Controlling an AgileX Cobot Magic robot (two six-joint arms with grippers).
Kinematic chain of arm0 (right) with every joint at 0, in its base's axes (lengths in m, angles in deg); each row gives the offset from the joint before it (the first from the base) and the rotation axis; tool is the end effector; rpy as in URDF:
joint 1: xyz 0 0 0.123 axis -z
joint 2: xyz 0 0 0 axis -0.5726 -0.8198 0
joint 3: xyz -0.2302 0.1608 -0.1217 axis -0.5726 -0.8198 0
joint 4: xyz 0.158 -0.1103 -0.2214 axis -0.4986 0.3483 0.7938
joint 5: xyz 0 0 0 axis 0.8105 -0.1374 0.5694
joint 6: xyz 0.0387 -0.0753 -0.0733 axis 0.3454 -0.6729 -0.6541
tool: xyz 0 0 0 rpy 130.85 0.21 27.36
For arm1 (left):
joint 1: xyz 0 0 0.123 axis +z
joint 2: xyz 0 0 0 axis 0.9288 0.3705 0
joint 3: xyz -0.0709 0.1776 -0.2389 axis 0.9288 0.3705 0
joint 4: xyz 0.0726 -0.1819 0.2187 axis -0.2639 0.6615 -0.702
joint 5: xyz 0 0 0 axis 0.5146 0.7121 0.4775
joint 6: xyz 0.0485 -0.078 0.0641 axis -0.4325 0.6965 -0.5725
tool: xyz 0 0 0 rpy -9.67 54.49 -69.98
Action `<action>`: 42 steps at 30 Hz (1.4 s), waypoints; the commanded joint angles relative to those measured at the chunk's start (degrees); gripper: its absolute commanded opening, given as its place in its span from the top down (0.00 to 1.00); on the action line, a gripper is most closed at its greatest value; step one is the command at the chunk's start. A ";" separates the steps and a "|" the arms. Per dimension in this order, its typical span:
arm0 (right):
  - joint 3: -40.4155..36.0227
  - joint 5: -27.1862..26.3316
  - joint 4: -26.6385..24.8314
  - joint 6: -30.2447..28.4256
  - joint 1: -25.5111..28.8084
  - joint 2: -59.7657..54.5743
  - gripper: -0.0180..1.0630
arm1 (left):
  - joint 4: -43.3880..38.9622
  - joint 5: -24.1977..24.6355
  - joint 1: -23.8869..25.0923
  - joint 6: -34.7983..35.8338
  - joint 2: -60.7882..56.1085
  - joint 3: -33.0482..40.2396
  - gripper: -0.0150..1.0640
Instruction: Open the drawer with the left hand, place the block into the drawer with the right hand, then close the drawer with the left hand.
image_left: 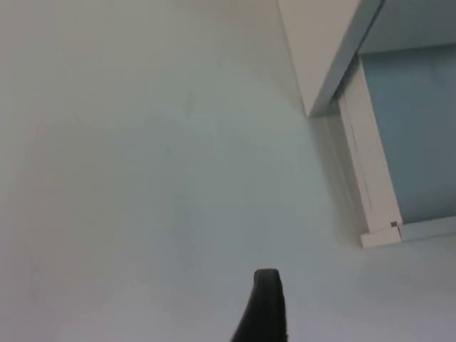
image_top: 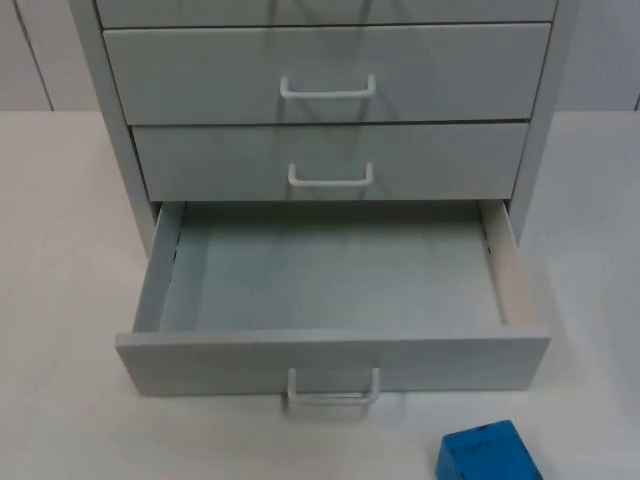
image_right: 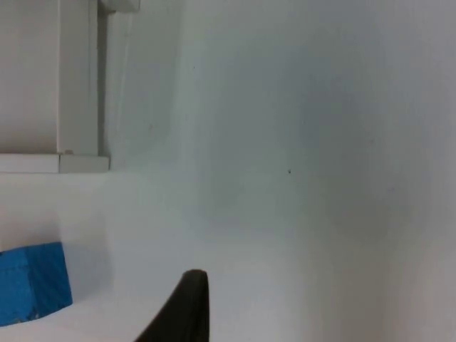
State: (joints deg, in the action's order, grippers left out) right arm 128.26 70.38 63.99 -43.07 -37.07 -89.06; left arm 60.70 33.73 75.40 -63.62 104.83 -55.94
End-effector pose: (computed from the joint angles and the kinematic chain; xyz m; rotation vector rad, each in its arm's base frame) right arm 0.2160 0.0160 0.2539 -0.0397 2.6423 0.1144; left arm 0.1850 -0.0027 0.2831 0.1232 2.3962 -0.1577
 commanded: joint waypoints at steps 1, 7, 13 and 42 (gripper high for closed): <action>0.27 0.65 -0.74 -0.45 0.25 0.02 0.01 | -1.20 -0.11 0.31 0.86 -2.05 1.09 0.34; 0.27 3.00 -3.72 -2.45 0.03 0.02 0.01 | -3.77 -0.19 0.31 4.34 -8.33 4.47 0.11; 0.27 3.55 -4.96 -2.75 -7.21 0.02 0.01 | -4.59 -0.13 0.31 5.08 -14.22 8.05 0.01; 0.27 -25.54 29.06 54.61 -55.86 -33.39 0.01 | -5.62 -1.81 0.31 7.45 -20.45 8.39 0.01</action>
State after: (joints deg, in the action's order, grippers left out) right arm 128.26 48.72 93.04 10.92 -92.56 -119.20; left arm 55.23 32.43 75.51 -57.33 84.66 -47.70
